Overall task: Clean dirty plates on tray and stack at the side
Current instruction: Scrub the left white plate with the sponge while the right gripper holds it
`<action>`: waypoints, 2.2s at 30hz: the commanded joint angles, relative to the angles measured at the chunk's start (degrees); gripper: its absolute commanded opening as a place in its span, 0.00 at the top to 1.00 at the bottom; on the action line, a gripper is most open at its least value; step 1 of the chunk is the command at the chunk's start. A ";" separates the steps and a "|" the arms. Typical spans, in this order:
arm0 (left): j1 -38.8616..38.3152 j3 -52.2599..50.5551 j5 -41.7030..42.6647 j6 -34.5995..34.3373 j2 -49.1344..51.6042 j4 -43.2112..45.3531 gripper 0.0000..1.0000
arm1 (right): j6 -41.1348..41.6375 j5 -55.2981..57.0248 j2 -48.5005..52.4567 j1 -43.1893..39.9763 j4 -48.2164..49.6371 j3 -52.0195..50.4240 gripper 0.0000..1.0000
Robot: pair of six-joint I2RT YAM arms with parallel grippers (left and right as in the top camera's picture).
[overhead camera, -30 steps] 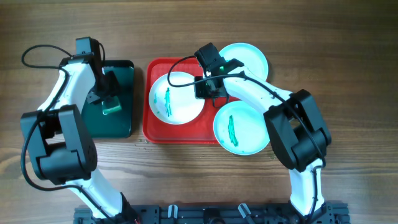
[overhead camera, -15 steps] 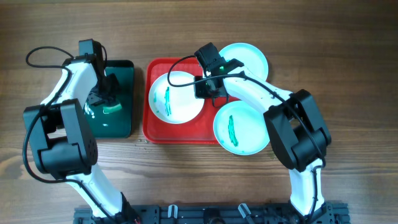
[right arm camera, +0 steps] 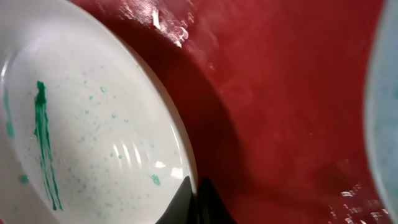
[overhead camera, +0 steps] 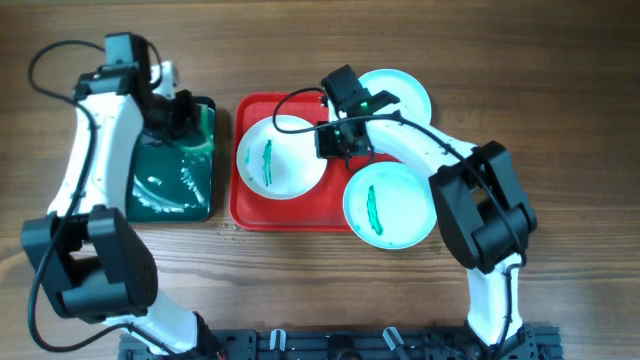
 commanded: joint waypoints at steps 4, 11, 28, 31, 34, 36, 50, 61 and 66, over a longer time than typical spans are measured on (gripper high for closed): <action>-11.47 -0.31 1.55 -3.76 2.73 2.75 0.96 | -1.01 -2.60 1.49 -1.64 -1.20 0.68 0.96; -19.26 -2.82 -3.80 -9.25 9.62 7.87 0.96 | -0.79 -2.62 1.51 -1.62 1.42 -0.50 0.96; -21.33 -2.82 19.98 10.08 16.87 7.63 0.96 | 0.31 -7.78 2.49 -1.57 3.37 -2.45 0.96; -20.90 -2.82 14.84 11.82 16.87 3.63 0.96 | 0.33 -7.80 2.49 -1.60 3.48 -2.45 0.96; -19.15 -2.82 -0.44 0.83 16.87 4.81 0.96 | 1.62 -8.70 2.51 -1.77 3.34 -2.45 0.96; -17.55 -2.82 -10.32 -8.00 16.87 5.46 0.96 | 3.54 -9.64 3.28 -2.36 3.10 -2.45 0.96; -19.28 -2.82 -22.34 -9.77 16.87 18.43 0.96 | 2.95 -12.33 5.38 -3.93 3.13 -2.45 0.96; -21.33 -2.82 20.61 10.99 16.87 13.55 0.96 | -0.04 -13.27 5.38 -2.86 3.50 -2.43 0.96; -20.96 -2.82 16.06 15.67 16.87 3.28 0.96 | -0.83 -14.27 5.38 -2.89 3.67 -2.43 0.96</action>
